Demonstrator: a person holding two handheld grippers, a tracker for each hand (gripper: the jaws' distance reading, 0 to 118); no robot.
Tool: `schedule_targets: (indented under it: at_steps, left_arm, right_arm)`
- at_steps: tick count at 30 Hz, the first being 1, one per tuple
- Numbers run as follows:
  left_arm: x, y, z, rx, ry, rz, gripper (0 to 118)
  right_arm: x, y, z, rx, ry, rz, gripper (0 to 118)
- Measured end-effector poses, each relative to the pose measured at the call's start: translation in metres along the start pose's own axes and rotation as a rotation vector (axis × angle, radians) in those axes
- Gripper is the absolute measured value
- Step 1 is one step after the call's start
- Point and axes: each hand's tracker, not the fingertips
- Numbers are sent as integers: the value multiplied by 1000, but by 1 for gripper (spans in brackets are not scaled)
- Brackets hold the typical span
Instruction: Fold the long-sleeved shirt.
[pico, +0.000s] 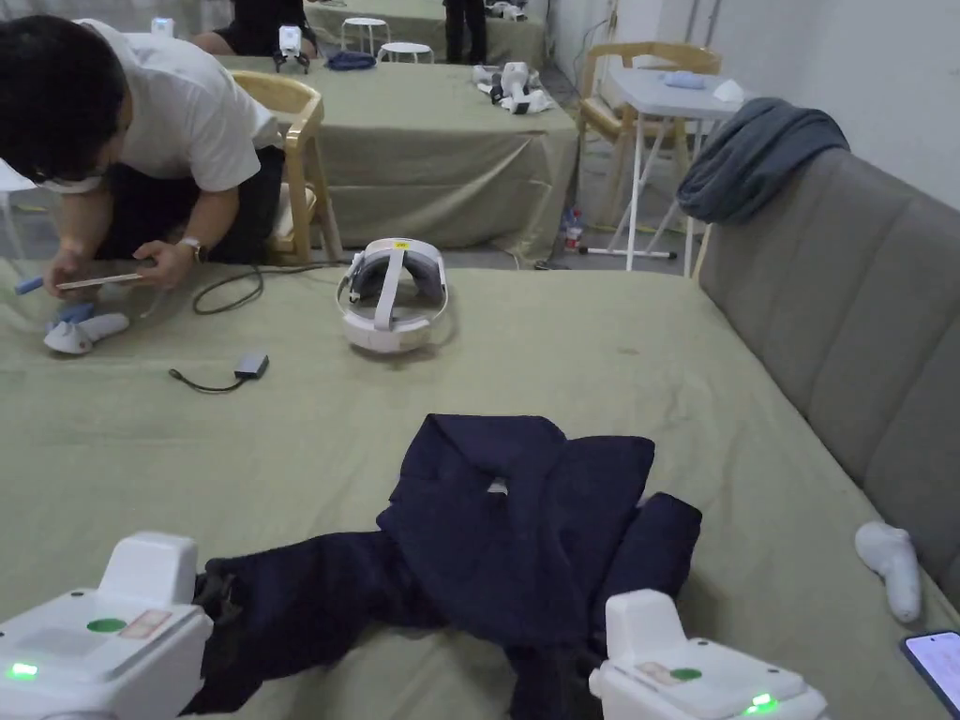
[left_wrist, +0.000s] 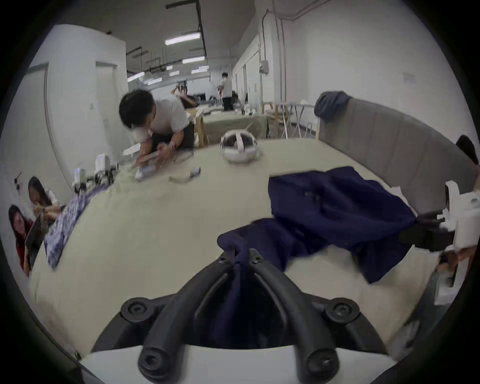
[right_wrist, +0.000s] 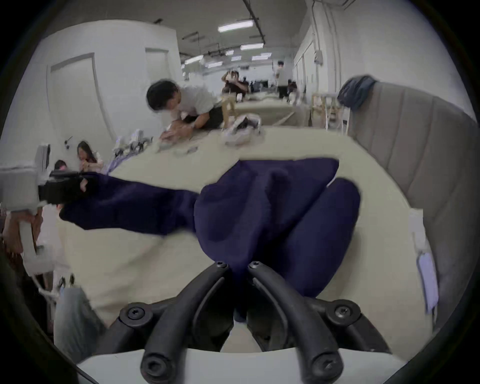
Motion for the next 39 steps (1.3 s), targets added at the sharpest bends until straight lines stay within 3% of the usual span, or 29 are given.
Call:
schedule_targets:
  at_steps: [5,6,7,8,9,10,11,13,15,16,17,18,19,23,24,25,26,27,32,36,37,38,39]
  left_arm:
    - [-1,-59,-20,-111,-67,107,14]
    - [-2,-63,-23,-107,-65,112,38]
    - [-3,-65,-24,-100,-62,116,75]
    - [-3,-65,-24,-99,-55,119,103]
    - [0,-64,-20,-102,-45,119,107]
    - [-1,-62,-12,-90,-37,112,103]
    - [-5,-60,2,-13,-44,101,104]
    - [0,-56,17,3,-39,79,95]
    - [2,-48,27,14,-43,81,74]
    - [3,-43,30,35,-73,80,74]
    - [8,-27,20,36,-81,81,31]
    - [11,-21,18,84,-81,80,5]
    - [12,-16,14,90,-96,74,3]
    - [44,40,-29,70,-183,28,8]
    - [49,51,-46,52,-209,2,39]
    - [57,65,-78,-10,-205,-31,82]
    - [64,75,-104,-49,-181,-46,110]
    - [70,82,-135,36,-141,-72,106]
    - [104,88,-268,-157,-98,-172,102]
    - [112,57,-314,-366,-125,-200,82]
    - [117,58,-303,-413,-120,-209,71]
    - [117,61,-284,-244,-90,-157,40]
    - [117,62,-273,-286,-139,-148,11]
  right_arm:
    - [-11,-66,-51,-187,-12,4,6]
    - [-9,-67,-54,-175,-12,5,6]
    - [-10,-60,-46,-165,-6,3,10]
    - [-10,-52,-34,-151,5,-11,26]
    - [-11,-44,-18,-142,6,-10,71]
    - [-13,-37,1,-88,20,11,107]
    - [-15,-31,22,-42,16,36,118]
    - [-7,-21,52,87,-4,46,114]
    - [2,-13,63,84,-29,29,107]
    - [8,-9,64,76,-46,15,107]
    - [14,-6,65,88,-60,7,84]
    - [20,-4,62,101,-84,-4,29]
    - [16,-1,65,106,-103,-17,1]
    - [29,6,57,90,-103,-63,1]
    - [33,6,55,89,-111,-67,1]
    - [39,6,53,88,-111,-75,1]
    - [44,5,51,82,-113,-92,1]
    - [43,2,56,80,-112,-110,1]
    - [66,-4,53,47,-102,-176,1]
    - [88,-11,47,25,-151,-191,1]
    - [95,-10,47,25,-159,-198,1]
    - [102,-8,46,28,-169,-207,1]
    - [104,-1,48,28,-183,-211,1]
